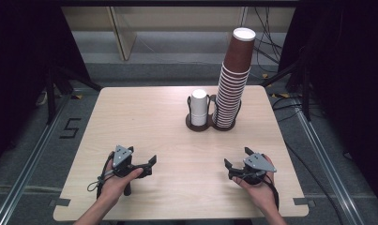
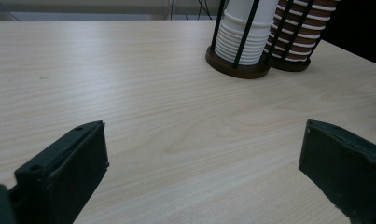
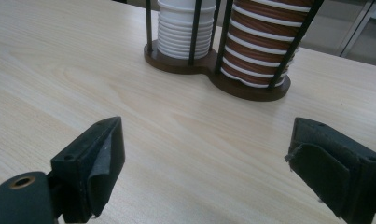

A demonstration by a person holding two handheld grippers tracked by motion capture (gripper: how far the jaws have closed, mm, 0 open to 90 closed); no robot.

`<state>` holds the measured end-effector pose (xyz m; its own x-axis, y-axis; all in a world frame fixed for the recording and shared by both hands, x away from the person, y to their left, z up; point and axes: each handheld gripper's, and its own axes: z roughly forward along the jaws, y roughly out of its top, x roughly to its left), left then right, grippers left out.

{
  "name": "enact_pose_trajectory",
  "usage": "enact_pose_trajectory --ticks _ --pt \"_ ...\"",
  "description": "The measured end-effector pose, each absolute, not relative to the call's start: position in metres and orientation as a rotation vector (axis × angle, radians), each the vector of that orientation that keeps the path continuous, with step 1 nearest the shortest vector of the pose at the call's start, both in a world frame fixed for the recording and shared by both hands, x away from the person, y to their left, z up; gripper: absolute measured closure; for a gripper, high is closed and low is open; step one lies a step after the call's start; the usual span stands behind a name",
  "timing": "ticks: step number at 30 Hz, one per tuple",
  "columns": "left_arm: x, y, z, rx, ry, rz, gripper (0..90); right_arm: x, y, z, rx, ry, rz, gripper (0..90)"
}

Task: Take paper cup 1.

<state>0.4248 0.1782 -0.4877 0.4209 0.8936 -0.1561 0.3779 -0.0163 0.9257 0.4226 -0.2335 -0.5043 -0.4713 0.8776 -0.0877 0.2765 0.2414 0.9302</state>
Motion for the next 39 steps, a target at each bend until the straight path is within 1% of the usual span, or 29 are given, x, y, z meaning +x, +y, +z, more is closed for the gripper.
enact_pose_trajectory --ticks 4,5,6,9,11,13,14,15,16,17,18,19,20,21,22,23,24,25,26,27,32,33,34,35,36,37,39 --pt "0.425 0.175 -0.486 1.597 1.144 0.609 6.2 0.423 -0.235 -0.504 1.031 1.888 1.242 12.8" --pt "0.426 0.175 -0.485 1.595 1.148 0.609 6.2 0.423 -0.235 -0.504 1.031 1.888 1.242 12.8" --pt "0.426 0.172 -0.484 1.585 1.153 0.608 7.0 0.422 -0.236 -0.504 1.066 1.902 1.276 14.7" --pt "0.427 0.169 -0.48 1.584 1.153 0.606 7.6 0.423 -0.238 -0.504 1.076 1.894 1.293 14.8" --pt "0.429 0.165 -0.475 1.587 1.13 0.611 7.6 0.425 -0.24 -0.504 1.086 1.871 1.292 14.9" --pt "0.432 0.161 -0.468 1.608 1.106 0.635 7.5 0.426 -0.237 -0.499 1.104 1.87 1.306 14.9" --pt "0.439 0.155 -0.458 1.614 1.07 0.649 7.4 0.427 -0.235 -0.496 1.095 1.869 1.304 15.0" --pt "0.439 0.155 -0.458 1.614 1.07 0.649 7.3 0.428 -0.233 -0.493 1.084 1.859 1.315 15.0" --pt "0.449 0.144 -0.447 1.622 1.023 0.671 7.2 0.428 -0.229 -0.489 1.081 1.861 1.322 15.1" --pt "0.449 0.144 -0.447 1.622 1.023 0.671 7.2 0.428 -0.229 -0.489 1.081 1.861 1.322 15.1" --pt "0.461 0.133 -0.436 1.628 0.973 0.691 7.2 0.434 -0.222 -0.484 1.042 1.864 1.333 15.1" --pt "0.461 0.133 -0.436 1.628 0.973 0.691 7.3 0.434 -0.222 -0.484 1.042 1.864 1.333 15.1" --pt "0.475 0.122 -0.425 1.635 0.937 0.709 7.3 0.44 -0.213 -0.48 1.035 1.854 1.337 15.2" --pt "0.475 0.122 -0.425 1.635 0.937 0.709 7.4 0.44 -0.213 -0.48 1.035 1.854 1.337 15.2" --pt "0.482 0.116 -0.421 1.634 0.917 0.717 7.5 0.449 -0.205 -0.475 1.009 1.851 1.344 15.4" --pt "0.487 0.111 -0.418 1.638 0.906 0.722 7.5 0.449 -0.205 -0.475 1.009 1.851 1.344 15.4" --pt "0.504 0.098 -0.41 1.646 0.878 0.72 8.0 0.461 -0.196 -0.473 0.991 1.841 1.351 15.7" --pt "0.511 0.093 -0.407 1.652 0.872 0.722 8.2 0.466 -0.192 -0.472 1.014 1.852 1.355 15.9" --pt "0.517 0.088 -0.405 1.655 0.866 0.719 8.8 0.474 -0.188 -0.472 1.004 1.848 1.37 16.2" --pt "0.517 0.088 -0.405 1.655 0.866 0.719 9.8 0.474 -0.188 -0.472 1.004 1.848 1.37 16.2" --pt "0.563 0.054 -0.397 1.693 0.852 0.708 12.0 0.513 -0.166 -0.47 0.976 1.848 1.32 20.7" --pt "0.563 0.054 -0.397 1.693 0.852 0.708 13.1 0.513 -0.166 -0.47 0.976 1.848 1.32 20.7" --pt "0.574 0.047 -0.398 1.694 0.859 0.7 13.8 0.524 -0.159 -0.47 0.986 1.851 1.329 21.4" --pt "0.574 0.047 -0.398 1.694 0.859 0.7 13.8 0.524 -0.159 -0.47 0.986 1.851 1.329 21.4" --pt "0.584 0.041 -0.399 1.704 0.87 0.698 14.0 0.533 -0.154 -0.471 0.987 1.855 1.322 22.8" --pt "0.584 0.041 -0.399 1.704 0.87 0.698 14.1 0.533 -0.154 -0.471 0.987 1.855 1.322 22.8" --pt "0.593 0.035 -0.403 1.72 0.871 0.699 14.3 0.547 -0.148 -0.476 1.04 1.873 1.316 25.0"
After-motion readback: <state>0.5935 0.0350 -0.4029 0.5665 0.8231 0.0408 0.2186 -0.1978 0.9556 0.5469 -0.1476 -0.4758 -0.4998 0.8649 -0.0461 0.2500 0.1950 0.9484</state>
